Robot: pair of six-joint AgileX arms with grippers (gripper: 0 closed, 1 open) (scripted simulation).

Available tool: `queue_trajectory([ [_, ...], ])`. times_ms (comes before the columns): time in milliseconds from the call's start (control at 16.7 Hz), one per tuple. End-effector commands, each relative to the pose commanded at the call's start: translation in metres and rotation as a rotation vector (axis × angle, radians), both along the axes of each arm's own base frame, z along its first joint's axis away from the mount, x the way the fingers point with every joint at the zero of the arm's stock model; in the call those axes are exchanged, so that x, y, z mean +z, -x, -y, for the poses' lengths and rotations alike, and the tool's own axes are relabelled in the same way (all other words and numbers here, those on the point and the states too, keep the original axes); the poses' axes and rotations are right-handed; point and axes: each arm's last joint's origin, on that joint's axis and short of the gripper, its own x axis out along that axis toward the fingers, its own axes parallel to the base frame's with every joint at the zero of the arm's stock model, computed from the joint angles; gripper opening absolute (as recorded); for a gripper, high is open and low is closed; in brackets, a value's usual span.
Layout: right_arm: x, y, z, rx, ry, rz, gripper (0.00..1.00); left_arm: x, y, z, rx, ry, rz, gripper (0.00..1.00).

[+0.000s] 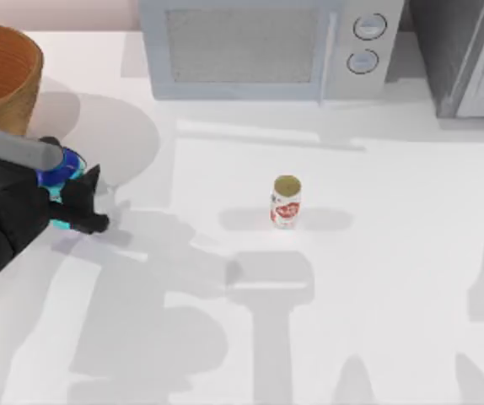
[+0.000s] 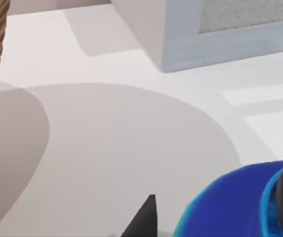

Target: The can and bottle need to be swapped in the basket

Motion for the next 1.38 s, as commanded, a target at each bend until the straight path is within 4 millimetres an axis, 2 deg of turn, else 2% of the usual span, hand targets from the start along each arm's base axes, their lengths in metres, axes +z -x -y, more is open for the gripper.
queue_trajectory([
  [180, 0.0, 0.0, 0.0, 0.0, 0.0, 0.0, 1.0, 0.039, -0.028, 0.021, -0.088, 0.013, 0.025, 0.0],
  [360, 0.0, 0.0, 0.0, 0.0, 0.0, 0.0, 1.0, 0.091, -0.055, 0.017, -0.075, 0.017, 0.049, 0.0],
  [540, 0.0, 0.0, 0.0, 0.0, 0.0, 0.0, 1.0, 0.143, -0.074, -0.019, 0.032, 0.01, 0.042, 0.0],
  [780, 0.0, 0.0, 0.0, 0.0, 0.0, 0.0, 1.0, 0.193, -0.076, -0.095, 0.254, -0.004, 0.0, 0.0],
  [900, 0.0, 0.0, 0.0, 0.0, 0.0, 0.0, 1.0, 0.209, -0.072, -0.121, 0.333, -0.01, -0.011, 0.0],
  [1020, 0.0, 0.0, 0.0, 0.0, 0.0, 0.0, 1.0, 0.216, -0.069, -0.132, 0.37, -0.013, -0.016, 0.0],
  [1380, 0.0, 0.0, 0.0, 0.0, 0.0, 0.0, 1.0, 0.214, -0.071, -0.132, 0.369, -0.015, -0.019, 0.0],
])
